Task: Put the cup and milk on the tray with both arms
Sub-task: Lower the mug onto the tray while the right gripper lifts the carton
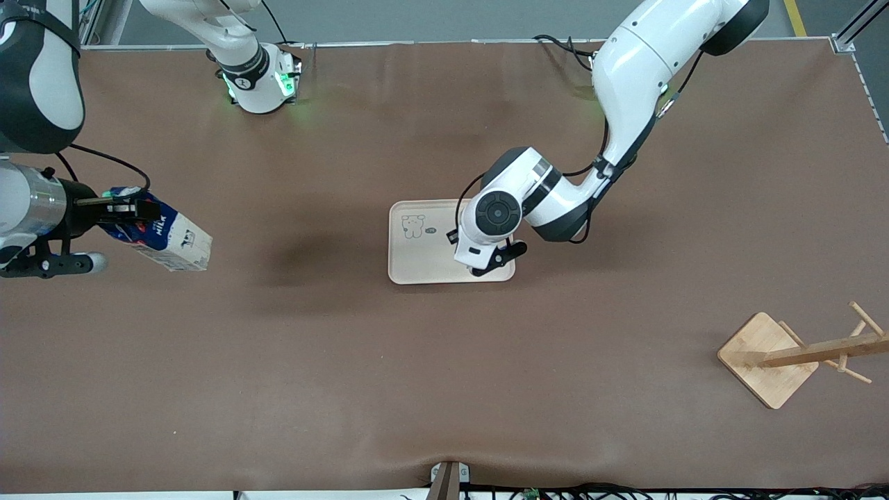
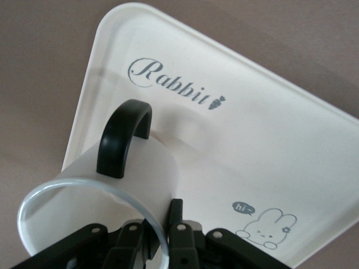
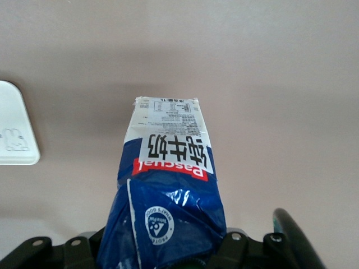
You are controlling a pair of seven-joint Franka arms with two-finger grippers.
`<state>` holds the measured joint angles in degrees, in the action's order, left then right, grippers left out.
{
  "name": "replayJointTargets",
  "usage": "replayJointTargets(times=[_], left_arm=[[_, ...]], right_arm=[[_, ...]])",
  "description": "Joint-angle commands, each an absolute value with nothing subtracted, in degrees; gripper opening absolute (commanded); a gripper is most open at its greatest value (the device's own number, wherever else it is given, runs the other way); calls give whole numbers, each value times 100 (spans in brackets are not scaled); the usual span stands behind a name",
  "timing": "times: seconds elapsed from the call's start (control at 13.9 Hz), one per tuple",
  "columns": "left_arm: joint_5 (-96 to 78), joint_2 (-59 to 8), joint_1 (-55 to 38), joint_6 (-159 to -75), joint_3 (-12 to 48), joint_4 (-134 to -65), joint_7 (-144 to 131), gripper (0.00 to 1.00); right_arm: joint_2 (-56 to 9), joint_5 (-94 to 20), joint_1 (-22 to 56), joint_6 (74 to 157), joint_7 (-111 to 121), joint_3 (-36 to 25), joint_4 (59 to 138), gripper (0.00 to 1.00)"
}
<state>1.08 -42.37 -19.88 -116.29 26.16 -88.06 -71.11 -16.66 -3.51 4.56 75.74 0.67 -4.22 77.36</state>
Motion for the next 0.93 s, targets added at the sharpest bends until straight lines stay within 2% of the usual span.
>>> replayJointTargets(times=[0.0, 0.5, 0.57, 0.65, 0.72, 0.86], left_arm=[[264, -4201, -2118, -11558, 2566, -8833, -7409, 0], [255, -4315, -2241, -11593, 2355, -8816, -7479, 0], [264, -4368, -2259, -11601, 2355, -8798, -7479, 19], [255, -4368, -2250, -11602, 2347, -8798, -7488, 65], [264, -4359, -2250, -11602, 2347, -8780, -7514, 100], [264, -4272, -2250, -11558, 2285, -8710, -7497, 100]], right_arm=[[-1687, -763, 483, 7313, -394, -439, 7647, 0], [-1696, -1019, 1448, 7374, -1440, -387, 7646, 0], [-1714, -1028, 1615, 7391, -1459, -395, 7646, 0], [-1783, -1054, 1695, 7435, -1450, -396, 7646, 0], [-1871, -1098, 1722, 7540, -1450, -396, 7646, 0], [-1951, -1125, 1958, 7795, -1450, -396, 7646, 0]])
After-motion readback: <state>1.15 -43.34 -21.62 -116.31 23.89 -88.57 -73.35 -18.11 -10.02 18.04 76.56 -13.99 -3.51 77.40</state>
